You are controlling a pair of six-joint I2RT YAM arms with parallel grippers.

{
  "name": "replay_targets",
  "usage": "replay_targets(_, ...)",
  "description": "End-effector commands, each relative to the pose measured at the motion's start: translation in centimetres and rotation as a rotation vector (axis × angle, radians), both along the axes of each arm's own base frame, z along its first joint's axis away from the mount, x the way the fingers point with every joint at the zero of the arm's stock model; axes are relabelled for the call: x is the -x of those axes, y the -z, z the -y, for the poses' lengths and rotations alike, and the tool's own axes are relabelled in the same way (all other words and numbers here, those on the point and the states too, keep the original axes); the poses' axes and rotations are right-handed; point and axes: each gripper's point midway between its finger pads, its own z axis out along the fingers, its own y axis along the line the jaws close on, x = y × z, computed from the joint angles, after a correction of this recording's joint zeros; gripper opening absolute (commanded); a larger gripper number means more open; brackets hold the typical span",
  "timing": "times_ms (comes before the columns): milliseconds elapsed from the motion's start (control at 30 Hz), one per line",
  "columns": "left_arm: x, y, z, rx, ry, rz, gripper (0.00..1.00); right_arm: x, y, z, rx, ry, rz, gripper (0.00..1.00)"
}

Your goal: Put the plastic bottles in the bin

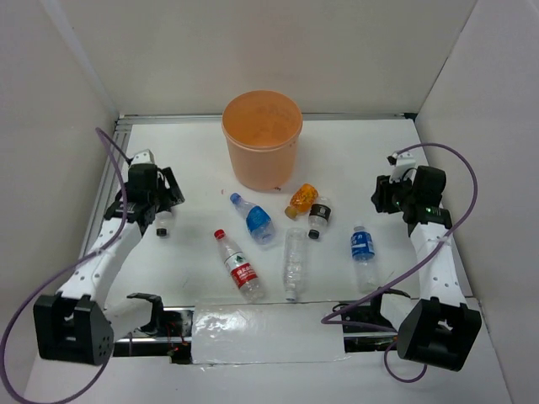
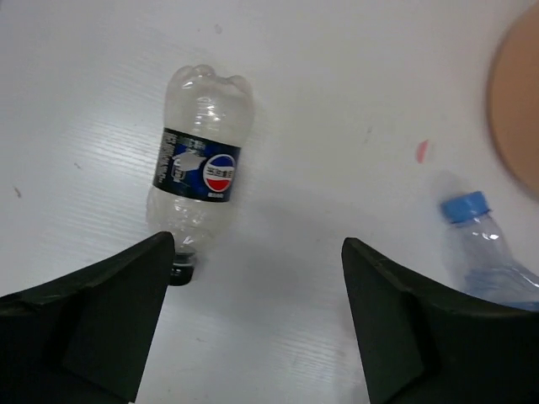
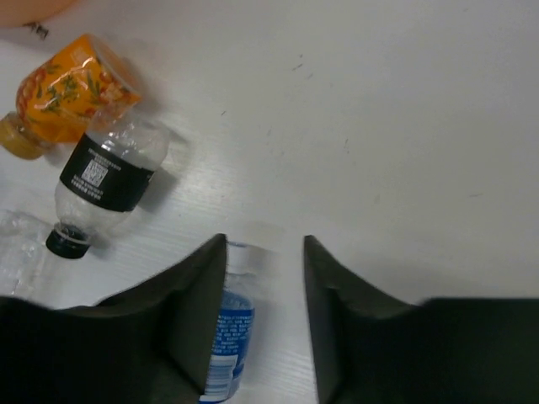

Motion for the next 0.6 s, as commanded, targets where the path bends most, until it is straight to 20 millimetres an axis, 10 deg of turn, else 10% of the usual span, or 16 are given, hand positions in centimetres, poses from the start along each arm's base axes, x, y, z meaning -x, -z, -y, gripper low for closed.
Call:
replay_targets(0,-1.3,0.1,-2.1,-0.075,-0.078,-0.041,0.96,0.8,0.7,-1.1,-0.036,-0.058,-0.022,0.52)
replay_targets(33,-1.4,1.5,-3.1,-0.105,-0.115,-0.088,1.0,0.8,0.7,-1.1,-0.036,-0.058,-0.022,0.89)
replay_targets(67,-1.6,2.1,-3.5,-0.13,-0.12,-0.107,1.0,1.0,0.8,-1.4,-0.045,-0.066,-0.029,1.0)
replay_targets(467,-4.3,11.5,-5.3,-0.185,-0.097,-0.339,0.95,1.3,0.1,-2.4,-0.071,-0.124,-0.027,1.0)
replay_targets(567,-5.0,11.6,-4.8,-0.171,-0.067,-0.339,0.55,1.3,0.2,-2.9,-0.094,-0.149,-0.03,1.0)
